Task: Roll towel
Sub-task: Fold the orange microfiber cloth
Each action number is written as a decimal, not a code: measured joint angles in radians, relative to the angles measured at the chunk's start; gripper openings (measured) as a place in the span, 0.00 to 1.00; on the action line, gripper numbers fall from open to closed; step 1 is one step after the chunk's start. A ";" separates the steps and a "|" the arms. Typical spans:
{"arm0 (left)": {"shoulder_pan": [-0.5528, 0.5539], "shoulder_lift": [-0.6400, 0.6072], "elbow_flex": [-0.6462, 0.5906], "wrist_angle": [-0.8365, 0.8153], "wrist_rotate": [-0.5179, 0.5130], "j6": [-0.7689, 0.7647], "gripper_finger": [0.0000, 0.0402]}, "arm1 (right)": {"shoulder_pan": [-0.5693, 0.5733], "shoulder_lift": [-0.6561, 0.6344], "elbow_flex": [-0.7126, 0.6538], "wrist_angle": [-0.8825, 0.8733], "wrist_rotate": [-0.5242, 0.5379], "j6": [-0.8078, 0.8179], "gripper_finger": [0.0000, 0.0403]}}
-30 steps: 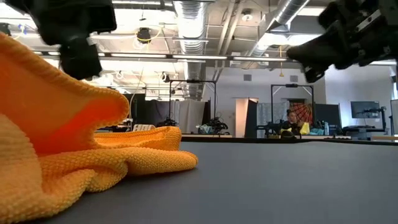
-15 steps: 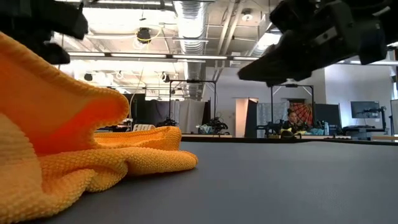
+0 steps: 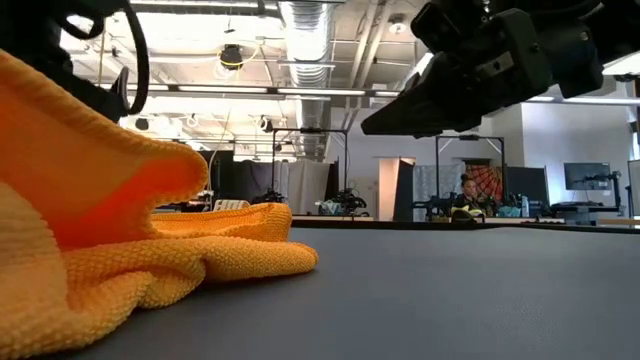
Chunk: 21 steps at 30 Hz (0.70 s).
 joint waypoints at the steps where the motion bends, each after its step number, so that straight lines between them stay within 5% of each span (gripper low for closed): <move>1: 0.000 0.010 0.000 0.000 0.002 0.006 0.33 | 0.000 0.000 0.000 -0.005 0.000 0.001 0.12; 14: 0.000 0.091 0.000 0.001 0.011 0.035 0.32 | 0.001 0.000 0.000 -0.025 0.002 0.003 0.12; 21: 0.002 0.068 0.000 0.001 0.011 0.035 0.12 | 0.001 -0.001 0.000 -0.030 0.002 0.003 0.12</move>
